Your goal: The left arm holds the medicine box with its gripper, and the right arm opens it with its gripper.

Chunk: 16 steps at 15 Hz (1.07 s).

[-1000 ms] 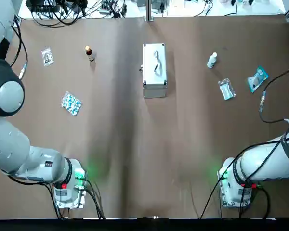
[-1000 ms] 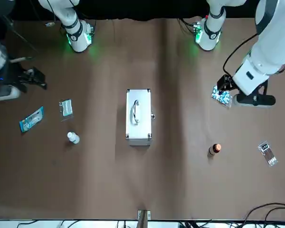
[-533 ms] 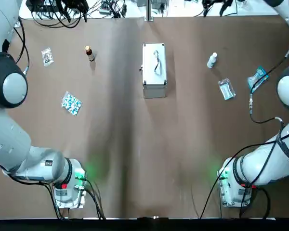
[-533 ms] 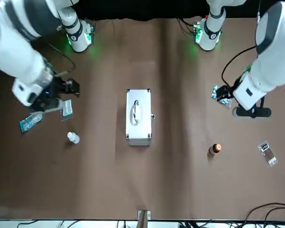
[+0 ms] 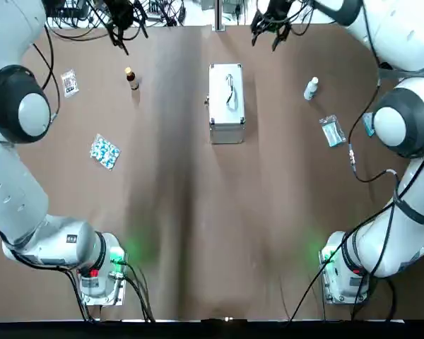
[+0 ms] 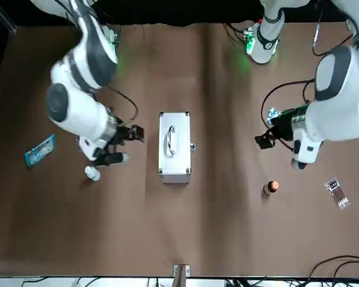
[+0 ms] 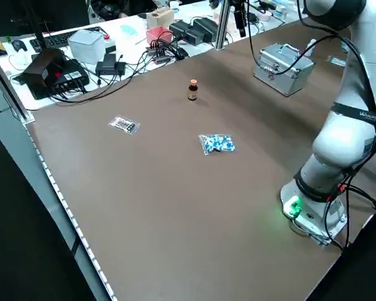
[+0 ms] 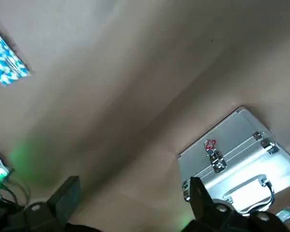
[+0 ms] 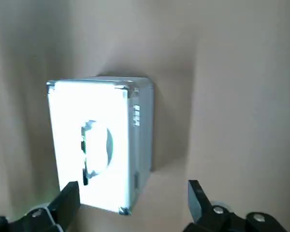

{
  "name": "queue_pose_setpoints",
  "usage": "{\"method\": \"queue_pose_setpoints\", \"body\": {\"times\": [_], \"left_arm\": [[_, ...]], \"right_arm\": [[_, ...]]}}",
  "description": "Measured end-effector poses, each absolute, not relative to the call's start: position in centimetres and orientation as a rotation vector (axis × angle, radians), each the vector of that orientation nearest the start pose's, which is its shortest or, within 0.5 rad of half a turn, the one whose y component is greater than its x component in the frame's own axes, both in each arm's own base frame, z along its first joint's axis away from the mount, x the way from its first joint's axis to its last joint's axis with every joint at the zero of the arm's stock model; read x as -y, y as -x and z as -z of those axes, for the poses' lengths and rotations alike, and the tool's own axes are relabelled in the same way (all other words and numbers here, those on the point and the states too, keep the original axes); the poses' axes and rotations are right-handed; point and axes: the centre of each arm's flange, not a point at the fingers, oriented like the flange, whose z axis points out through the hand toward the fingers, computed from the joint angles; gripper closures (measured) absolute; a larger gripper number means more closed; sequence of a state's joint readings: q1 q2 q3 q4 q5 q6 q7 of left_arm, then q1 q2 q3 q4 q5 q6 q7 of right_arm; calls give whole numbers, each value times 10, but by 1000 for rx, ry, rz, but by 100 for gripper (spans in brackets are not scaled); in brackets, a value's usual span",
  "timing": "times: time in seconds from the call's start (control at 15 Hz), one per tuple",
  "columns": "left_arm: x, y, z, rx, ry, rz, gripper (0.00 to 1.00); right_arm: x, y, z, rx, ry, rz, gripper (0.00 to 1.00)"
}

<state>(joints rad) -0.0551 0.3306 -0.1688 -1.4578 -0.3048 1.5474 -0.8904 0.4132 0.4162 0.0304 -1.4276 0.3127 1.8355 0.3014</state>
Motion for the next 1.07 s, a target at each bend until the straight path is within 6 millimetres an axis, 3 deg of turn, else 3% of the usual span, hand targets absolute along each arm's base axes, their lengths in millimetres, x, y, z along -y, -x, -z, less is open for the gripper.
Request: {"method": "queue_pose_setpoints", "body": {"times": [0.2, 0.4, 0.87, 1.07], "left_arm": [[171, -621, -456, 1138, 3037, -707, 0], [196, -623, -428, 1239, 3021, -797, 0], [252, -625, -383, 1944, 2598, -746, 0], [294, -624, -355, 2214, 2390, -701, 0]], "right_arm": [[-370, -591, -435, 163, 2838, -145, 1], [-411, -571, -405, 228, 2844, -196, 2], [-442, -559, -358, 260, 2847, -233, 4], [-447, -558, -345, 258, 2851, -236, 9]]}}
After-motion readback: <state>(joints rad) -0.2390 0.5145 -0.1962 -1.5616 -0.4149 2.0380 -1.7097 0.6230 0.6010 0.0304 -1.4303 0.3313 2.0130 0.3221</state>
